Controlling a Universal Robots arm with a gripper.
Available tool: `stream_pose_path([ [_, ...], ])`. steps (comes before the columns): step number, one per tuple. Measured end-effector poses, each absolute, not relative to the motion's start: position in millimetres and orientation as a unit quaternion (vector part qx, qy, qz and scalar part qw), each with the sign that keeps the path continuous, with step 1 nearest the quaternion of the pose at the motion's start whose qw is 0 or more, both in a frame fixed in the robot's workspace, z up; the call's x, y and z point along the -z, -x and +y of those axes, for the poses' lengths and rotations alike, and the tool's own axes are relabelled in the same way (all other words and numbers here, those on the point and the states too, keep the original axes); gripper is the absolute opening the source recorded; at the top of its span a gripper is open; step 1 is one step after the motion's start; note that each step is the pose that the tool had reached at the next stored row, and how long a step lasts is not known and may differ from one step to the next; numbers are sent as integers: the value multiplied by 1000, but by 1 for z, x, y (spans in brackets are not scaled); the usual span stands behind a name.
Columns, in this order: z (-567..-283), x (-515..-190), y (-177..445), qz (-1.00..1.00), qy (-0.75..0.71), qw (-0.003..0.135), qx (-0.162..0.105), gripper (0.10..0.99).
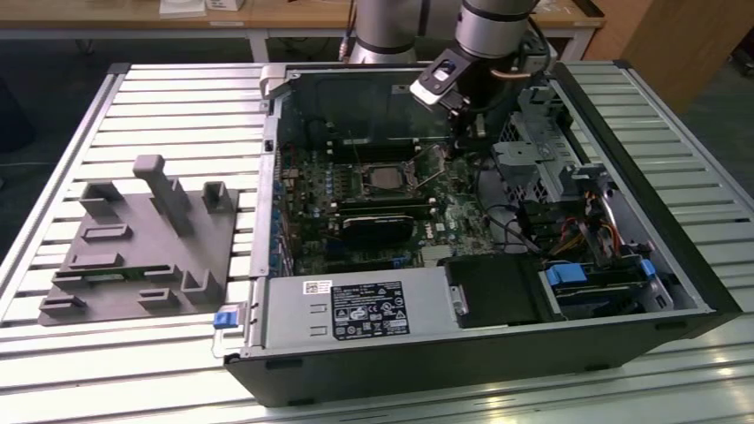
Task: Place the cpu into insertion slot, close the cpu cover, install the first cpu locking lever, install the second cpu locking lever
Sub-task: 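Close the cpu cover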
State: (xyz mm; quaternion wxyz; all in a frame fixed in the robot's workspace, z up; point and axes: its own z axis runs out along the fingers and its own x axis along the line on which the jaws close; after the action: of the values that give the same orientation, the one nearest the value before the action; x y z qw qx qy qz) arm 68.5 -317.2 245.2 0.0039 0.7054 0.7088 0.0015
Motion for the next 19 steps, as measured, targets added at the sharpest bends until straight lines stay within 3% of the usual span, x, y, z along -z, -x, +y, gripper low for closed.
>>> stream_pose_path([
  [19, -317, -237, -65, 709, -705, 6, 1, 106],
])
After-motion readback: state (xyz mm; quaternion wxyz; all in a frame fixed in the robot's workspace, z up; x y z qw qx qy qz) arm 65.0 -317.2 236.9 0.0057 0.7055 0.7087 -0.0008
